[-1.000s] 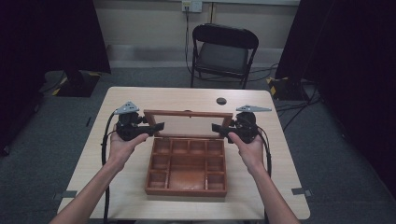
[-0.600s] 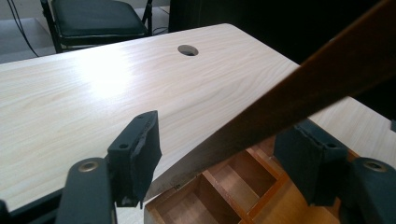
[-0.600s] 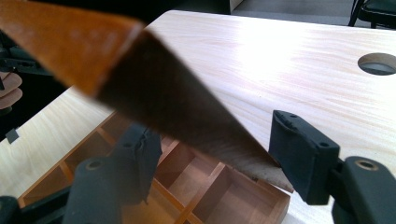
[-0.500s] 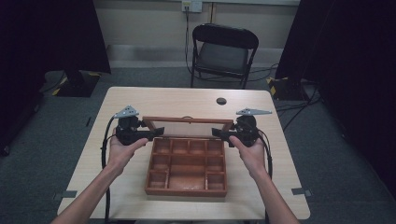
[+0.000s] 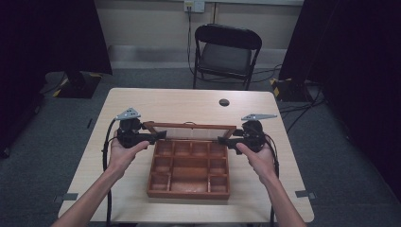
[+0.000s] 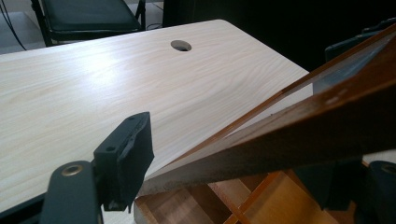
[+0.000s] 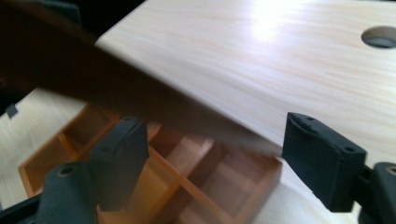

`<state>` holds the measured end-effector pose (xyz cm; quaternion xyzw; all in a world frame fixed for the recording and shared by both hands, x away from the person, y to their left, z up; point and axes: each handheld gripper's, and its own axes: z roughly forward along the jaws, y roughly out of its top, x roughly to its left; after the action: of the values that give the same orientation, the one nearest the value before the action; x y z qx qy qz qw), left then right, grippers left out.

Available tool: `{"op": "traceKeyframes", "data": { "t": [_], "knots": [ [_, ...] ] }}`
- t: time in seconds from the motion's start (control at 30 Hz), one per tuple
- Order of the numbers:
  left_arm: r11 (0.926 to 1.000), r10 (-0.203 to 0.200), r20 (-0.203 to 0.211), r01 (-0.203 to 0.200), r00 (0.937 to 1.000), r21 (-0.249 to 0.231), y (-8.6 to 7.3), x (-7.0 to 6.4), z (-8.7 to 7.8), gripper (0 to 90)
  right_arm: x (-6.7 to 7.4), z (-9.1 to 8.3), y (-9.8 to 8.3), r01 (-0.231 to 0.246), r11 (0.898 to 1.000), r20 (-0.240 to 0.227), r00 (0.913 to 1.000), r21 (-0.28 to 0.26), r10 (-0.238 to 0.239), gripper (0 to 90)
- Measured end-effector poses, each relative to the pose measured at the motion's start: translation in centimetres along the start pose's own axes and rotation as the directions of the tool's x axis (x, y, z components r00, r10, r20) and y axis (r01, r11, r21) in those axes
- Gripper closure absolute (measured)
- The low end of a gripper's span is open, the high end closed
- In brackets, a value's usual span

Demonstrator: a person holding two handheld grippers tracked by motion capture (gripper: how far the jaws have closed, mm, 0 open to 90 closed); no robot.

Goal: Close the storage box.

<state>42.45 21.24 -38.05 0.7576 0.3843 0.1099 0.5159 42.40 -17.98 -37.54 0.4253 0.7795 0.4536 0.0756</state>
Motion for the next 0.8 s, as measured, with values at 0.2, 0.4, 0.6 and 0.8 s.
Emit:
{"op": "traceKeyframes", "data": {
  "t": [0.2, 0.4, 0.6, 0.8],
  "knots": [
    [1.0000, 0.005, 0.000, -0.005, 1.0000, -0.001, 0.1, -0.2, 0.0, 24.7, -1.6, -0.4, -0.7, -0.032, 0.997, -0.026, 0.9991, 0.065, 0.034, 28.7],
    [0.9999, 0.014, 0.026, -0.014, 0.9996, -0.005, 0.3, -0.9, 0.0, 24.5, -2.1, -1.0, -0.5, -0.018, 0.997, 0.047, 0.9988, 0.071, 0.015, 36.1],
    [0.9994, 0.019, 0.016, -0.019, 0.9997, -0.029, 0.5, -1.1, -0.3, 23.7, -2.7, -2.3, -0.2, -0.042, 0.998, 0.067, 0.9970, 0.040, 0.040, 37.3],
    [0.9995, 0.026, 0.020, -0.026, 0.9994, -0.017, 0.5, -1.3, -0.3, 22.2, -2.6, -3.6, 0.6, -0.028, 1.000, 0.065, 0.9975, -0.013, 0.029, 39.0]
  ]
}}
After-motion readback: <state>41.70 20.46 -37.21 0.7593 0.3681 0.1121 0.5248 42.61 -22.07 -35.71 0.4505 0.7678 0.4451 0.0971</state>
